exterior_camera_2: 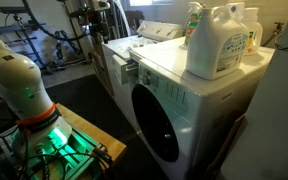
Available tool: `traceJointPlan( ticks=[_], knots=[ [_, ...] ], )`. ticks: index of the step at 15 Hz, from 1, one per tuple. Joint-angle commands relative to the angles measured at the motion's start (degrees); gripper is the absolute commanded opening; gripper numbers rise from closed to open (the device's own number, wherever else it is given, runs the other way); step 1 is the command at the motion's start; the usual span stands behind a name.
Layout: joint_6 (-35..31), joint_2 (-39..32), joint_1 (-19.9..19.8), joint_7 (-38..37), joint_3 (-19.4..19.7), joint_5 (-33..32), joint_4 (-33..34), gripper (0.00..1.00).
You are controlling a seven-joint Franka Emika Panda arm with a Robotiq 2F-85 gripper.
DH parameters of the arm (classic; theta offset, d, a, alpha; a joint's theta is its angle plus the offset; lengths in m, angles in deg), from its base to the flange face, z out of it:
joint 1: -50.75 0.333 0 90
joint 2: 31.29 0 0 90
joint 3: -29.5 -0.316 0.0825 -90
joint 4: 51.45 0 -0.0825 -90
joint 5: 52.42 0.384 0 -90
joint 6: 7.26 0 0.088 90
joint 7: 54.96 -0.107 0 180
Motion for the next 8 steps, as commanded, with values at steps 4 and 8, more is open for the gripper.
traceJointPlan(
  ticks=[4, 8],
  knots=[
    [-4.65, -0.78, -6.40, 2.97, 8.76, -6.14, 6.72, 1.00],
    [-7.79, -3.07, -10.26, 3.77, 13.81, -5.63, 14.08, 1.00]
  ],
)
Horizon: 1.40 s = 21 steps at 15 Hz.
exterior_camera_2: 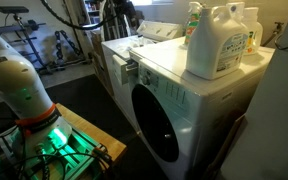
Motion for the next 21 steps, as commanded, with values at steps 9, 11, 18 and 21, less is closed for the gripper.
traceJointPlan(
  ticks=[9, 11, 18, 21],
  knots=[
    [-6.42, -5.28, -6.49, -0.03, 6.66, -2.25, 12.38, 1.00],
    [-6.47, -5.56, -6.41, -0.18, 6.45, -2.29, 12.42, 1.00],
    [-7.63, -13.21, -8.04, 1.12, 10.91, 2.38, 20.83, 1.00],
    [-11.68, -17.77, -9.08, 2.61, 13.88, 6.92, 25.39, 1.00]
  ],
)
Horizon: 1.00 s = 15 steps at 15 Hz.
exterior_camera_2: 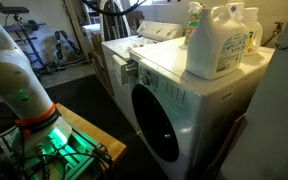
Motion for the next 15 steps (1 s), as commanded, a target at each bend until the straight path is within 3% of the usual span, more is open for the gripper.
traceJointPlan(
  ticks=[1, 8, 12, 15],
  knots=[
    [-4.08, -6.88, -1.74, 2.06, 2.94, 5.12, 7.03, 1.00],
    [-7.31, -17.45, -5.16, 1.88, 5.66, 6.89, 17.08, 1.00],
    [-11.46, -22.60, -6.05, 0.00, 6.59, 4.50, 20.82, 1.00],
    [-9.92, -25.14, -5.93, -1.98, 7.77, 2.03, 23.23, 1.00]
  ],
)
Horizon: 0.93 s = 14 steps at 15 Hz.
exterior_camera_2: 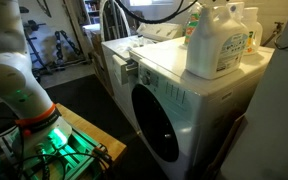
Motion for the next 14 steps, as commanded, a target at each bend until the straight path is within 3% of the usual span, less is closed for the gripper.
traceJointPlan(
  ticks=[1, 11, 13, 14],
  knots=[
    [0.13, -3.87, -0.53, -2.56, 1.04, -2.22, 4.06, 1.00],
    [-4.41, -10.15, -0.19, -6.76, 2.34, -2.17, 9.32, 1.00],
    [-4.80, -11.11, -0.10, -7.55, 2.71, -2.58, 10.25, 0.86],
    [-4.87, -11.48, -0.03, -7.85, 2.87, -2.79, 10.62, 0.68]
  ],
)
